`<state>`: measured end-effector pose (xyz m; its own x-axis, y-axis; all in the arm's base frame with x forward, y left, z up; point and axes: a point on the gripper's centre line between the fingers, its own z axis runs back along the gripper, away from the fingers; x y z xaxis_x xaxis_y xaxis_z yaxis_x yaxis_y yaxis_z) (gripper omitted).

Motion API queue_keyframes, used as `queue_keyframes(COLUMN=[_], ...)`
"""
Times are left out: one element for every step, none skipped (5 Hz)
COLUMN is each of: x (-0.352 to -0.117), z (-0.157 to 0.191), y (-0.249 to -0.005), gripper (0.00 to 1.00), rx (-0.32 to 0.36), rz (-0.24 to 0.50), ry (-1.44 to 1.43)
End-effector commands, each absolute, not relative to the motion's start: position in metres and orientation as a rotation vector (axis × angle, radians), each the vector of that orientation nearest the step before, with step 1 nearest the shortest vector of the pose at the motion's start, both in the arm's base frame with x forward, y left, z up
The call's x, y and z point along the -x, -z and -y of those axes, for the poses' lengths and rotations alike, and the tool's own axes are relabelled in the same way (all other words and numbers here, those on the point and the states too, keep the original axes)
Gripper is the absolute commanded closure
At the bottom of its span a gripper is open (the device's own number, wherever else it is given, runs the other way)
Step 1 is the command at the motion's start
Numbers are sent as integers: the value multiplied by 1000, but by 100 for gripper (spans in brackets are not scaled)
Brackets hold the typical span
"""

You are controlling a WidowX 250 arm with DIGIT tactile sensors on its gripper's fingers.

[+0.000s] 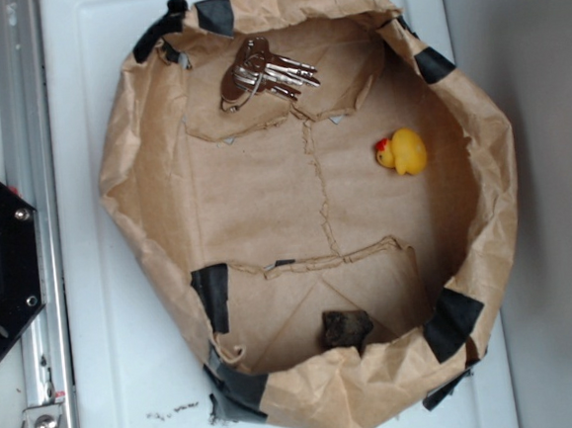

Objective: Grab the silver keys.

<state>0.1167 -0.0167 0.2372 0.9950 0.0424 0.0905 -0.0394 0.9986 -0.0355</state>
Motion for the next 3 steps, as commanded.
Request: queue_keyframes(x=[-117, -167, -206], z=[17, 18, 6], y=[-237, -221, -211], gripper=[0, 0, 0], rx=[34, 58, 68], rz=[91, 186, 197], ry=[-41, -65, -198])
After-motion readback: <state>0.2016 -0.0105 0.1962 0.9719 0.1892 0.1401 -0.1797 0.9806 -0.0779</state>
